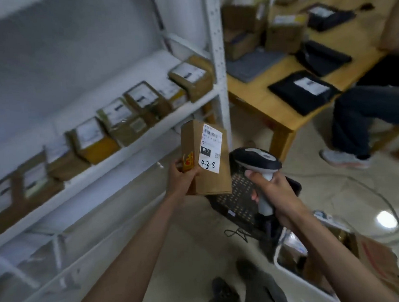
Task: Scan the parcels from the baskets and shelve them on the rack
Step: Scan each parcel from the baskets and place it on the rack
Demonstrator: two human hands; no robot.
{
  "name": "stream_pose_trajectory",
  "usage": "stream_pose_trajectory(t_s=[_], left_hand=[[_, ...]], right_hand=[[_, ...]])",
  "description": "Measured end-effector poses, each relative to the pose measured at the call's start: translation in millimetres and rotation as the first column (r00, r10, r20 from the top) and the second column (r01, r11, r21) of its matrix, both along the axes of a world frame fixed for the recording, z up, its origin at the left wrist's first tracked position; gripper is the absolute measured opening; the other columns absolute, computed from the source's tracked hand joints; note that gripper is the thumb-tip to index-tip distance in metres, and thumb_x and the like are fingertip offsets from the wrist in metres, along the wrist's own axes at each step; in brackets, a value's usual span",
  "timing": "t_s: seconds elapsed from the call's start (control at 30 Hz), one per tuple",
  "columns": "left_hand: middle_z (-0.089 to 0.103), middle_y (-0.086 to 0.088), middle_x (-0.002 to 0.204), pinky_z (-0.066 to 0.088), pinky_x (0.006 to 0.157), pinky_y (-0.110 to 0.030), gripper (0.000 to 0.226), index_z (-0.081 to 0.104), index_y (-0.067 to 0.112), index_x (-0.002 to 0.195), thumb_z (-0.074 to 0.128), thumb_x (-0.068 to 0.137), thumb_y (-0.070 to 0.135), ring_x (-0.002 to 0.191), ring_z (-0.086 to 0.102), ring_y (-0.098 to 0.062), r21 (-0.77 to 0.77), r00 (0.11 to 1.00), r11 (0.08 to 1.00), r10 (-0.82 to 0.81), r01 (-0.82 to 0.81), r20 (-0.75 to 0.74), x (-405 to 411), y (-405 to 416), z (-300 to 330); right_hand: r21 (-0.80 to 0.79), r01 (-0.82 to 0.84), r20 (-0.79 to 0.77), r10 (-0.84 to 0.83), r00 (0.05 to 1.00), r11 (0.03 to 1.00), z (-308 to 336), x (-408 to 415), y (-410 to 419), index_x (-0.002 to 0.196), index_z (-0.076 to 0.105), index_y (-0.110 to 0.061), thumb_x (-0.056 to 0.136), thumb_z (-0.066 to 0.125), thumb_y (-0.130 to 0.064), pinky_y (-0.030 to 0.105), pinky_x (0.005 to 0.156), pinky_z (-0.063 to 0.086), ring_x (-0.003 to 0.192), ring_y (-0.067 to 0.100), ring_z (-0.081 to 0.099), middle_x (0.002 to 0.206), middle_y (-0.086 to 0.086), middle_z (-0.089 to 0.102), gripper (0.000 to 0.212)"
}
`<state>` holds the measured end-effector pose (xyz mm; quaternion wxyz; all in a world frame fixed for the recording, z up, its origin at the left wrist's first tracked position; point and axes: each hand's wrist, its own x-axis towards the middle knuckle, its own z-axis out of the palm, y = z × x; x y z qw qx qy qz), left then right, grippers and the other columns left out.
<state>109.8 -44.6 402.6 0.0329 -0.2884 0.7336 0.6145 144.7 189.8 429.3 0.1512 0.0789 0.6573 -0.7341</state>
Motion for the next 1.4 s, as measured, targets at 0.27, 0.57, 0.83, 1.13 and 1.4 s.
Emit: stream_pose_trajectory(t_s=[0.27, 0.57, 0.83, 1.13, 1.4], left_hand=[[0.055, -0.008, 0.13, 0.055, 0.083, -0.039, 0.064, 0.038, 0.02, 0.137, 0.076, 0.087, 0.011, 0.113, 0.059, -0.025, 0.118, 0.933, 0.954, 0.294, -0.275, -0.207, 27.7, -60.0, 54.8], [0.055, -0.015, 0.132, 0.057, 0.079, -0.039, 0.065, 0.037, 0.014, 0.138, 0.072, 0.086, -0.004, 0.113, 0.061, -0.031, 0.144, 0.857, 0.911, 0.412, -0.386, -0.309, 41.8, -81.2, 74.5], [0.056, -0.008, 0.127, 0.056, 0.073, -0.031, 0.064, 0.039, 0.026, 0.132, 0.077, 0.084, 0.004, 0.111, 0.063, -0.027, 0.165, 0.813, 0.892, 0.452, -0.421, -0.367, 47.9, -82.8, 84.4], [0.058, 0.001, 0.123, 0.055, 0.065, -0.022, 0.061, 0.04, 0.027, 0.134, 0.075, 0.088, 0.01, 0.106, 0.062, -0.015, 0.167, 0.767, 0.863, 0.501, -0.477, -0.401, 66.6, -97.0, 102.5], [0.07, 0.003, 0.113, 0.053, 0.086, -0.033, 0.056, 0.045, 0.031, 0.128, 0.076, 0.086, 0.01, 0.107, 0.064, -0.015, 0.178, 0.662, 0.819, 0.552, -0.546, -0.507, 98.7, -131.2, 150.0]], right_hand=[[0.011, -0.309, -0.247, 0.302, 0.921, 0.951, 86.2, -23.7, -71.0, 0.092, 0.066, -0.012, 0.099, 0.064, -0.018, 0.025, 0.051, 0.046, 0.047, 0.014, 0.053, 0.055, 0.0, 0.06, 0.009], [0.04, -0.432, -0.389, 0.412, 0.824, 0.901, 127.8, -37.3, -107.5, 0.098, 0.068, -0.02, 0.095, 0.068, -0.017, 0.031, 0.049, 0.044, 0.048, 0.017, 0.054, 0.057, 0.003, 0.059, 0.004], [0.083, -0.495, -0.399, 0.484, 0.779, 0.865, 131.9, -49.8, -113.9, 0.105, 0.064, -0.013, 0.097, 0.068, -0.018, 0.034, 0.054, 0.044, 0.047, 0.016, 0.055, 0.052, 0.001, 0.06, 0.01], [0.018, -0.614, -0.421, 0.563, 0.711, 0.789, 144.6, -51.6, -128.1, 0.111, 0.065, -0.022, 0.097, 0.068, -0.02, 0.025, 0.05, 0.047, 0.051, 0.012, 0.056, 0.06, -0.002, 0.061, 0.014], [0.075, -0.704, -0.542, 0.621, 0.566, 0.706, 188.3, -55.8, -172.7, 0.109, 0.065, -0.026, 0.095, 0.069, -0.015, 0.025, 0.054, 0.053, 0.055, 0.013, 0.062, 0.066, 0.0, 0.069, 0.018]])
